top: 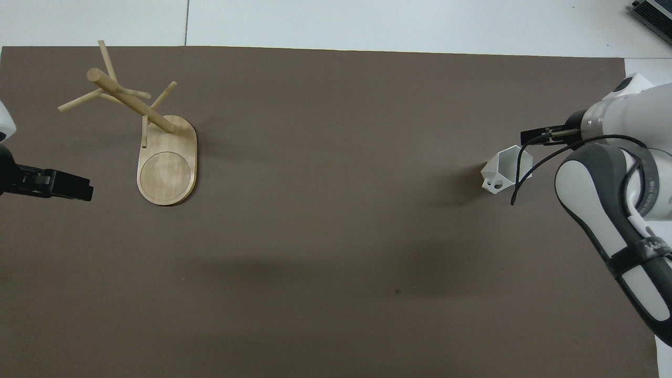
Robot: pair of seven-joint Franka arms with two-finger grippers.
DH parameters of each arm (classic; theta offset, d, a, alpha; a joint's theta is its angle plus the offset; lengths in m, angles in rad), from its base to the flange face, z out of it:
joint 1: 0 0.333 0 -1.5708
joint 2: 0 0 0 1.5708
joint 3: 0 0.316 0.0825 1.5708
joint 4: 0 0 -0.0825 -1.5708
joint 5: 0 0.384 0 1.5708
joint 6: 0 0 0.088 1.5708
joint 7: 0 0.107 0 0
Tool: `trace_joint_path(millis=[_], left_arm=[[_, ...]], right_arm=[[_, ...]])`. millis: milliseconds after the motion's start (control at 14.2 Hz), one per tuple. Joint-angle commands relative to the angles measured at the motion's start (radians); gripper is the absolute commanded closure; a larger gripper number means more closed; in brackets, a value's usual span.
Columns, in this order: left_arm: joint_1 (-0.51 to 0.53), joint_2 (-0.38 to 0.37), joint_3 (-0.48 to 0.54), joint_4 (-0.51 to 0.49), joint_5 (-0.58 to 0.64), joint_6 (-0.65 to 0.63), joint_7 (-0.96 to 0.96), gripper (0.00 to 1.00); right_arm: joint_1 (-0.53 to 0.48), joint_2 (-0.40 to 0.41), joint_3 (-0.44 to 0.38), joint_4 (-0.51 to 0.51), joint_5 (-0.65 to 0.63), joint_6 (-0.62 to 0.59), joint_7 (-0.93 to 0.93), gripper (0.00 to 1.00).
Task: Hang cup on rack
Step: 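Lower the right gripper onto the cup rim and close it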
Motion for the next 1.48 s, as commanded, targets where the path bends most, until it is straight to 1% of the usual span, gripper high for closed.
trace_joint_path(millis=[0, 212, 565, 777, 1413], left_arm=[[-0.008, -0.030, 0.003, -0.045, 0.016, 0.032, 0.015, 0.00], [-0.009, -0.049, 0.003, -0.080, 0.016, 0.047, 0.016, 0.00], [-0.016, -0.060, 0.003, -0.102, 0.016, 0.070, 0.015, 0.00], [-0.016, -0.060, 0.004, -0.102, 0.016, 0.070, 0.015, 0.00], [-0.032, -0.060, 0.003, -0.102, 0.016, 0.068, 0.012, 0.00]], right_arm=[[-0.015, 0.003, 0.008, -0.060, 0.022, 0.058, -0.026, 0.00], [-0.021, -0.005, 0.008, -0.086, 0.022, 0.049, -0.029, 0.00], [-0.026, 0.003, 0.008, -0.031, 0.022, 0.041, -0.009, 0.00], [-0.026, 0.003, 0.008, -0.032, 0.022, 0.038, -0.008, 0.00], [-0.024, -0.025, 0.008, -0.137, 0.022, 0.047, 0.025, 0.00]])
